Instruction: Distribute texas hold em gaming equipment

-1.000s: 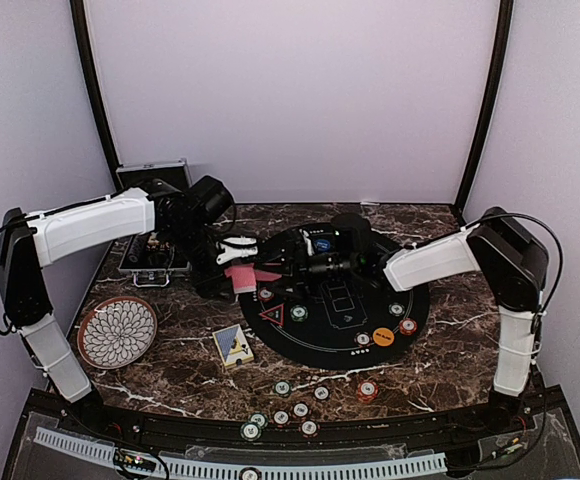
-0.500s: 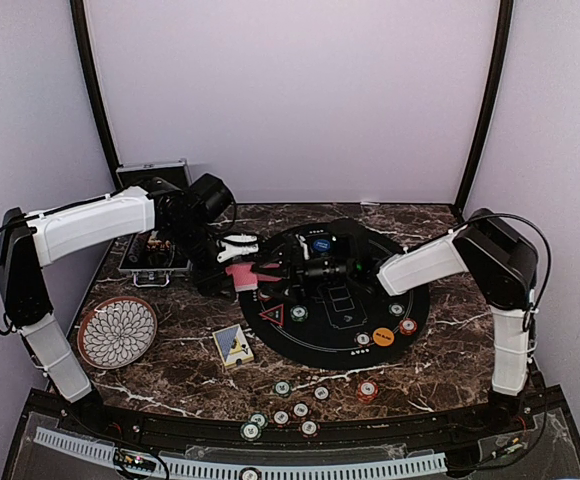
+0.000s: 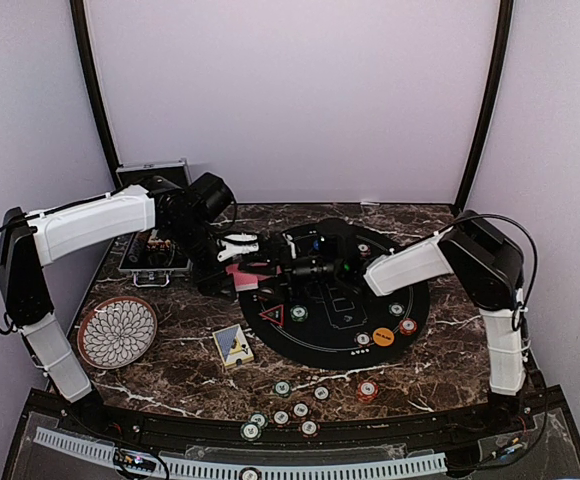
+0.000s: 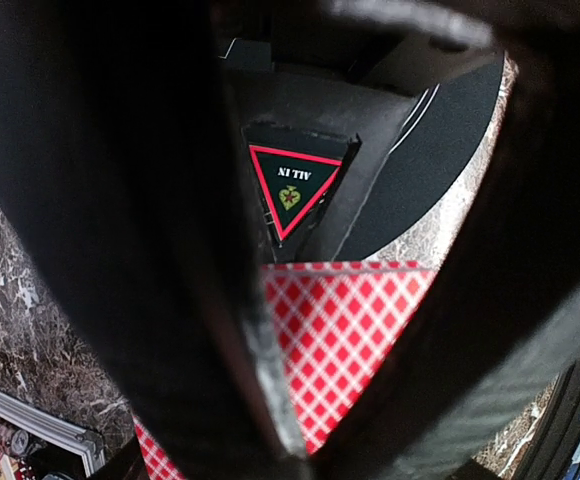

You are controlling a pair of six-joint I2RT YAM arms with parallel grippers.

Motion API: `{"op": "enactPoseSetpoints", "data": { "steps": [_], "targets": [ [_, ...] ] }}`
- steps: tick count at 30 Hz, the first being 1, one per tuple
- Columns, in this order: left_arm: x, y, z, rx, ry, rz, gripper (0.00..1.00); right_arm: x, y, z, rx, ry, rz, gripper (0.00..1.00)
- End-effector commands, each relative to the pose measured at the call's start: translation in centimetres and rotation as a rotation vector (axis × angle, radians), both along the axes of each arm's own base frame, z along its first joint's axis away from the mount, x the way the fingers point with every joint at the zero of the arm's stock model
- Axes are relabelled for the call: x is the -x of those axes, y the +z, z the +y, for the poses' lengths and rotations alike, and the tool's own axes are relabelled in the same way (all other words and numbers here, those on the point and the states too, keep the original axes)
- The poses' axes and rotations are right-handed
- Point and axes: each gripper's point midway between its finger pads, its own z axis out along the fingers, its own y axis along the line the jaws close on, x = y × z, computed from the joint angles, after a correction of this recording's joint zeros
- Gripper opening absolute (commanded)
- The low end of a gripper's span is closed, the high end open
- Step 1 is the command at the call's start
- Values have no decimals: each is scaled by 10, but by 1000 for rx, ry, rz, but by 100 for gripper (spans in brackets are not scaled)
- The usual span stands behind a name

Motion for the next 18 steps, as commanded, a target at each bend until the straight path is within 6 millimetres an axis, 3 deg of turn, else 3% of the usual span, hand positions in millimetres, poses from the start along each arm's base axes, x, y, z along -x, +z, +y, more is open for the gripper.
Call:
{"op": "enactPoseSetpoints", "data": {
  "steps": [1, 10, 18],
  "targets": [
    [-1, 14, -2, 30, 7, -3, 0, 4, 9, 14, -53, 31, -20, 80],
    [0, 13, -2, 30, 6, 3, 0, 7, 2, 33, -53, 69, -6, 79],
    [2, 13, -1, 27, 2, 5, 0, 2, -19, 33, 7, 60, 18, 75]
  ]
}}
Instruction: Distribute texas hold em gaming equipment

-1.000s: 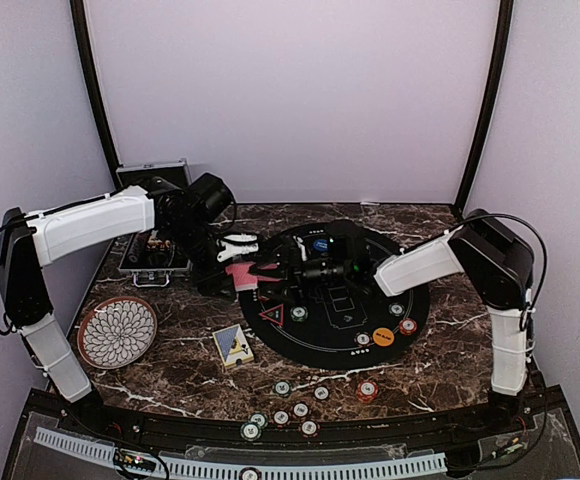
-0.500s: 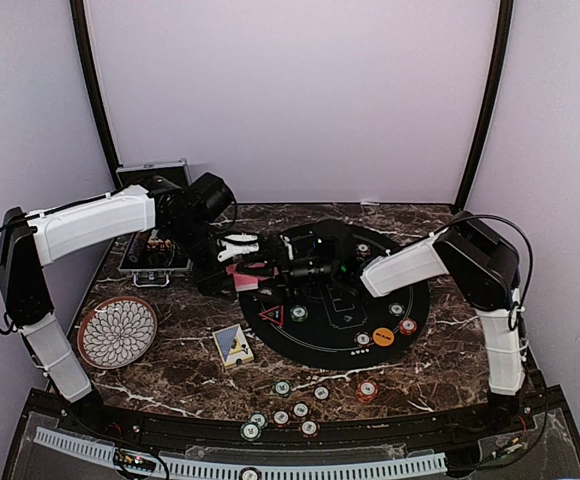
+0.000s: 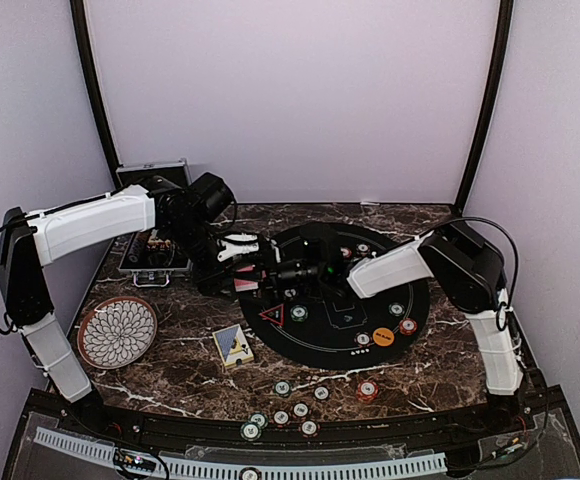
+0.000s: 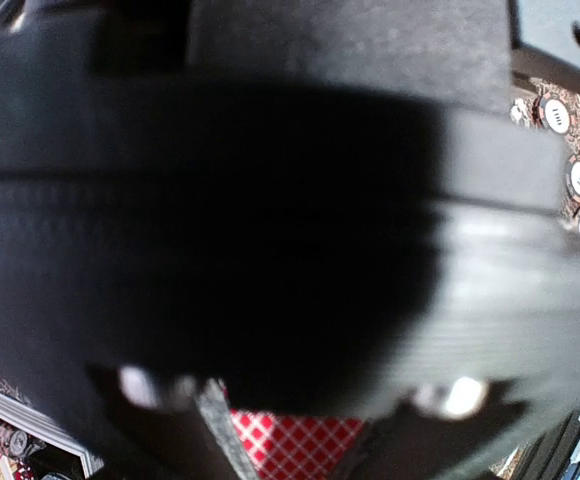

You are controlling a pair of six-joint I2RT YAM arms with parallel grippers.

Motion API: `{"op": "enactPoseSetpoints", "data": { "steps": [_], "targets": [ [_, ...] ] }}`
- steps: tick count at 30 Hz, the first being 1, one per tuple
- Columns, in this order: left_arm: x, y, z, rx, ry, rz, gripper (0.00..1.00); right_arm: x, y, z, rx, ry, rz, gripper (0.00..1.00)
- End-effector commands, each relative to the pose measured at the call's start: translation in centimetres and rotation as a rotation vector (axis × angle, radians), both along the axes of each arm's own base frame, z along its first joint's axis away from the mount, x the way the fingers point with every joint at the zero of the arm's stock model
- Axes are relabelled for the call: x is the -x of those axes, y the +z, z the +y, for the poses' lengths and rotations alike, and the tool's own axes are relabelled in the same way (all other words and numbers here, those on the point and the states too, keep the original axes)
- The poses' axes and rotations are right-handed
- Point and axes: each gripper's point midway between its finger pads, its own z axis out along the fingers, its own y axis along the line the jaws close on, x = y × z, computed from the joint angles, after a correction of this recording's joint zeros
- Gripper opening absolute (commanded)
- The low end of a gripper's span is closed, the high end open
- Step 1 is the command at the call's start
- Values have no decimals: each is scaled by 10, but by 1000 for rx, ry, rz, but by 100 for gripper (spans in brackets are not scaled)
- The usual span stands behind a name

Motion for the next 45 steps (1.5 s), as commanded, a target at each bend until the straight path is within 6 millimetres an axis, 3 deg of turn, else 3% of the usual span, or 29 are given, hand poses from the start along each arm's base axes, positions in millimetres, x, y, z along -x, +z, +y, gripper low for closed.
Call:
{"op": "enactPoseSetpoints", "data": {
  "steps": [1, 5, 13, 27, 36, 45],
  "targets": [
    [1, 13, -1, 26, 2, 1, 0, -2, -11, 1, 28, 0, -2, 74],
    [2, 13, 1, 24, 5, 0, 0, -8, -22, -12, 62, -29, 6, 68],
    [1, 12, 1, 23, 5, -8, 0, -9, -22, -30, 96, -43, -14, 59],
    [3, 10, 4, 19, 9, -9, 0, -4, -10, -45, 111, -43, -46, 40],
    [3, 9, 5, 14, 10, -14, 0, -4, 8, -54, 98, -54, -68, 33],
    [2, 8, 6, 10, 13, -15, 0, -5, 13, -65, 112, -55, -68, 10]
  ]
}}
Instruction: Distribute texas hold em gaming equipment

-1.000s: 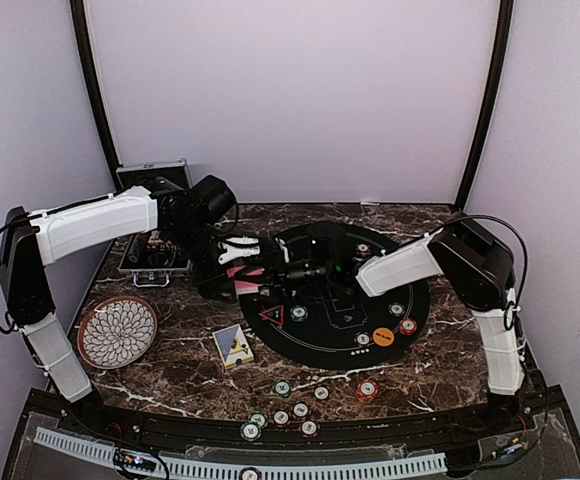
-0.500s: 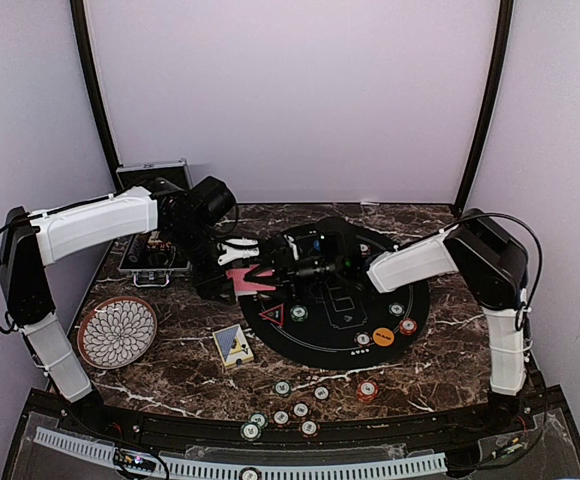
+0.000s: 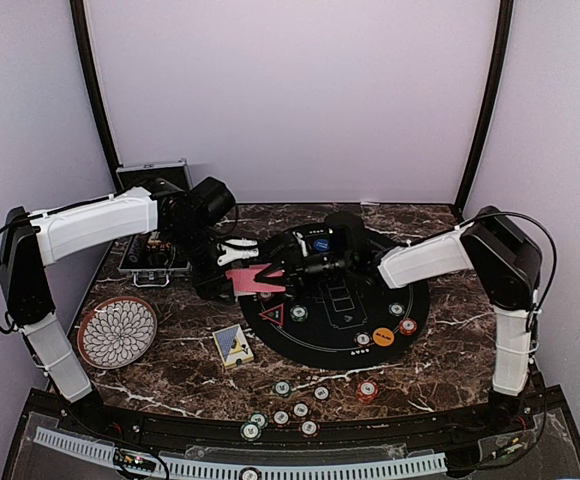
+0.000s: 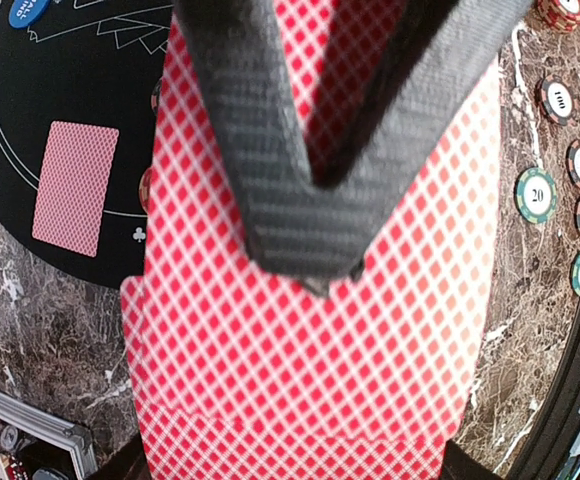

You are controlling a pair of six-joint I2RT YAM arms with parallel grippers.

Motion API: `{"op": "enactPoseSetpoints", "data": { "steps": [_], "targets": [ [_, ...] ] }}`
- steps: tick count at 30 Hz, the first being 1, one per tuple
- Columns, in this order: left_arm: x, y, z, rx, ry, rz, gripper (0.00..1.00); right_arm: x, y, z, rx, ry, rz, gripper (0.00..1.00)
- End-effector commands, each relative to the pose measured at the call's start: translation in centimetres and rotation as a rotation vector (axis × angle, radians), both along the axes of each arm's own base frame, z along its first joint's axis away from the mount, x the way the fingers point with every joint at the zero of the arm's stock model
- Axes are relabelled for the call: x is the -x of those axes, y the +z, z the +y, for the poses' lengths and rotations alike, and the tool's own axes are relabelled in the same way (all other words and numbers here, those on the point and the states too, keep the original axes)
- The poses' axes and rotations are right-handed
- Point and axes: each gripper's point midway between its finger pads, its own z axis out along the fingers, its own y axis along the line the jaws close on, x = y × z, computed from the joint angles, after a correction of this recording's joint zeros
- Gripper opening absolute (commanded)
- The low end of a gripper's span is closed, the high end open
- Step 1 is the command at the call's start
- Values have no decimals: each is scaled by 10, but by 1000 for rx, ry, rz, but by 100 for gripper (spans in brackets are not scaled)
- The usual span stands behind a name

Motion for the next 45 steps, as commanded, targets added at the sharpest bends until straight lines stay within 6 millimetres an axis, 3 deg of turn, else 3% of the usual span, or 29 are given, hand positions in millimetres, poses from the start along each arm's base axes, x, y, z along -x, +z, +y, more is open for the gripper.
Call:
{"op": "enactPoseSetpoints", "data": {
  "steps": [1, 4, 12, 17, 21, 26, 33, 38, 45],
  "targets": [
    [-1, 16, 0, 41, 9, -34, 0, -1, 5, -10, 17, -6, -8, 8],
    [-1, 16, 0, 40, 9, -34, 0, -3, 6, -15, 21, -7, -6, 0],
    [-1, 15, 1, 36, 8, -32, 0, -24, 18, -45, 27, -57, -29, 0],
    [-1, 16, 1, 36, 9, -32, 0, -64, 20, -81, 51, -137, -47, 0],
    [0, 17, 1, 36, 10, -30, 0, -112, 16, -118, 95, -228, -65, 0],
    [1, 19, 1, 38, 7, -30, 0, -172, -1, -154, 223, -327, -110, 0],
    [0, 19, 1, 40, 2, -27, 0, -240, -41, -178, 420, -406, -144, 0],
    [1, 19, -1, 43, -2, -26, 0, -266, -66, -183, 463, -422, -132, 0],
    [1, 18, 0, 39, -1, -26, 0, -286, -82, -184, 479, -445, -128, 3]
  ]
}}
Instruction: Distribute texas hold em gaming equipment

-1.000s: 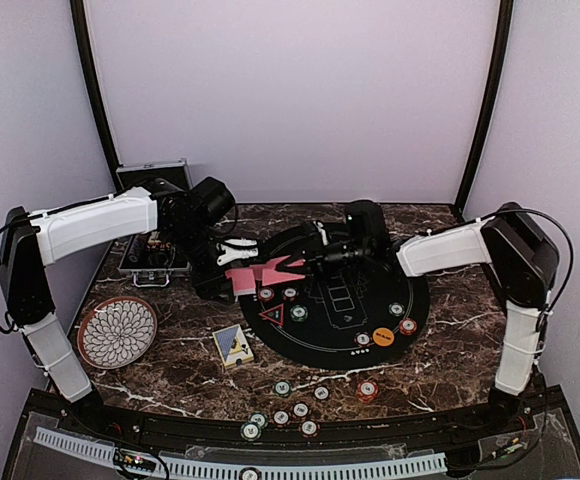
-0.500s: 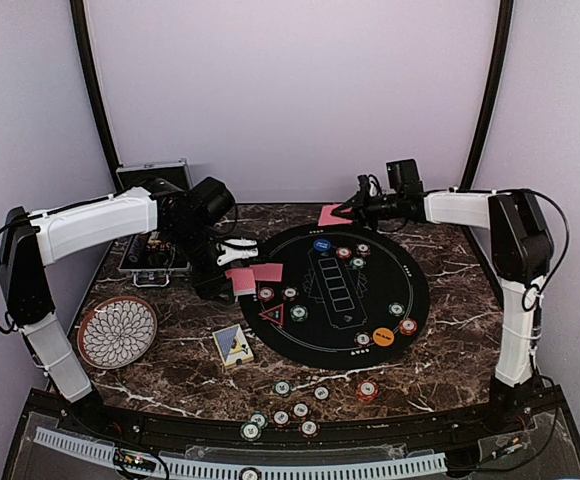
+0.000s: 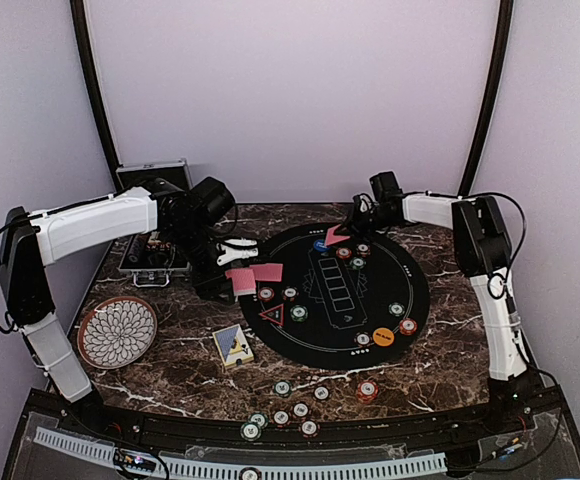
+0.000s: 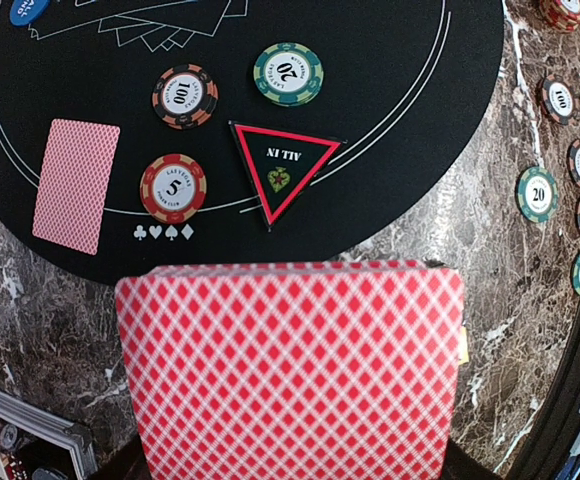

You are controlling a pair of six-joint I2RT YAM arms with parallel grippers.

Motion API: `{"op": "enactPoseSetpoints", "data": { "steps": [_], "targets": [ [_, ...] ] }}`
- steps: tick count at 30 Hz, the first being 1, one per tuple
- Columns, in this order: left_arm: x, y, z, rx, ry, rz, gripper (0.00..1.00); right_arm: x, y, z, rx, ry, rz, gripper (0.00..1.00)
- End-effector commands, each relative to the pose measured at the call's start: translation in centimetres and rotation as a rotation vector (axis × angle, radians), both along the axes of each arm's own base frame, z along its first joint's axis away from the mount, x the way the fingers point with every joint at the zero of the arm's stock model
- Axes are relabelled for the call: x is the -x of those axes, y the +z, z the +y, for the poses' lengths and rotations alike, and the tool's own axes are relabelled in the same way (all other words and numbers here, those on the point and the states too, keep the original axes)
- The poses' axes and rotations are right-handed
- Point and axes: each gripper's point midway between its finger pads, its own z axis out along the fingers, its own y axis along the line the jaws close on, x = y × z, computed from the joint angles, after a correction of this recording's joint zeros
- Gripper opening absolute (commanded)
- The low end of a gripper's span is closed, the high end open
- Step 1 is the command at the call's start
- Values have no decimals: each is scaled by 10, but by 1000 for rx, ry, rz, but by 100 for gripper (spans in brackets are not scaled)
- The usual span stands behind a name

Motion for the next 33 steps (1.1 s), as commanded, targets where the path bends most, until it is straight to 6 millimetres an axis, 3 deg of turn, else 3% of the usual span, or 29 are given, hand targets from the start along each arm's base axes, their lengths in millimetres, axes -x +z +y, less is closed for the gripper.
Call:
{"op": "enactPoseSetpoints", "data": {
  "steps": [1, 4, 10, 15, 20, 24, 27, 33],
  "targets": [
    [1, 18, 0, 40, 1, -27, 0, -19, 5, -6, 32, -18, -46, 4],
    [1, 18, 0, 41, 0, -25, 0, -23, -1, -10, 60, -22, -44, 8],
    [2, 18, 1, 37, 0, -23, 0, -29, -11, -26, 119, -43, -38, 31],
    [3, 18, 2, 37, 0, -22, 0, -29, -15, -42, 187, -58, -34, 39],
    [4, 17, 2, 34, 1, -17, 0, -33, 2, -60, 250, -92, -77, 43],
    [3, 17, 2, 36, 4, -21, 0, -32, 35, -62, 254, -97, -137, 47],
    [3, 18, 2, 38, 3, -25, 0, -15, 64, -52, 210, -80, -190, 55],
    [-3, 18, -1, 45, 6, -42, 0, 58, 90, -8, 59, 15, -210, 70]
  ]
}}
